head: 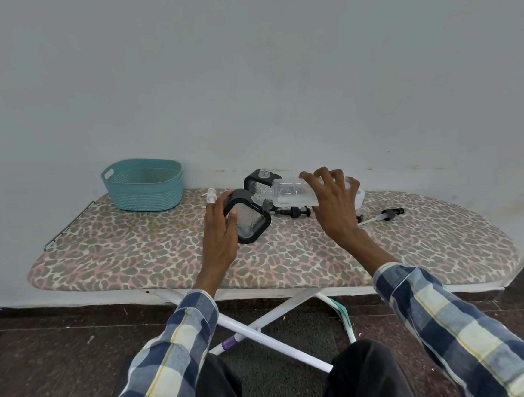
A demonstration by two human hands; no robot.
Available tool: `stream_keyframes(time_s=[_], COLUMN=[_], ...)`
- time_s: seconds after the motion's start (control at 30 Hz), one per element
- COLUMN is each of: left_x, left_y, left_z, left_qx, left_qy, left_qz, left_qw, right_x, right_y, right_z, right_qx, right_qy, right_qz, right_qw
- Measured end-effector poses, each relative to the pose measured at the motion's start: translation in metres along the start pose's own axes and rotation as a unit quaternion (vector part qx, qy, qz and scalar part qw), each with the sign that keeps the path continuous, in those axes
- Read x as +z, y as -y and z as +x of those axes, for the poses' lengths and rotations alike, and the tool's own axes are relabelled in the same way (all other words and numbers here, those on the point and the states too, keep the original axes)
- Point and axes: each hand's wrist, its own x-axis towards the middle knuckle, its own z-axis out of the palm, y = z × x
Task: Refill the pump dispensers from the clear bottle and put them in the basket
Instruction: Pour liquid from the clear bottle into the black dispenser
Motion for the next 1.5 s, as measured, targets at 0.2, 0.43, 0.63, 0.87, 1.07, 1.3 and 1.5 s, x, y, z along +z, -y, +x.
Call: stream_keyframes(time_s=[0.2, 0.43, 0.63, 0.87, 1.07, 1.3, 1.5], left_x=[0.0007, -0.0002, -0.0013, -0.0012, -0.0009, -0.0001, -0.0001], left_y=[0.0001, -0.0002, -0.0025, -0.0022, -0.0028, -0.0007, -0.0008], left_z=[0.0001, -0.0001, -0.0014, -0.0011, -0.0013, -0.0006, -0.0009], left_qx=[0.001, 0.002, 0.008, 0.003, 0.006, 0.006, 0.007], left_qy=[-0.003, 0.0, -0.002, -0.001, -0.003, -0.001, -0.001], left_qz=[-0.004, -0.009, -0.007, -0.003, -0.004, 0.004, 0.005], left_qw=[1.0, 1.0, 1.0, 1.0, 1.0, 1.0, 1.0], right_x=[0.0001, 0.0005, -0.0007, -0.0028, -0.0036, -0.0062, -0.0069], right_y=[-0.0003, 0.0001, 0.0, 0.0007, 0.0005, 0.0003, 0.0007], right_z=[-0.0005, -0.0007, -0.0004, -0.0011, -0.0014, -0.002, -0.0026], right_qx=[0.002, 0.002, 0.002, 0.004, 0.004, 0.002, 0.004], right_qy=[-0.001, -0.004, -0.002, 0.0, 0.003, -0.001, 0.003], right_qz=[-0.003, -0.005, -0.003, 0.0, -0.001, -0.001, 0.002], right_qw=[1.0, 1.0, 1.0, 1.0, 1.0, 1.0, 1.0])
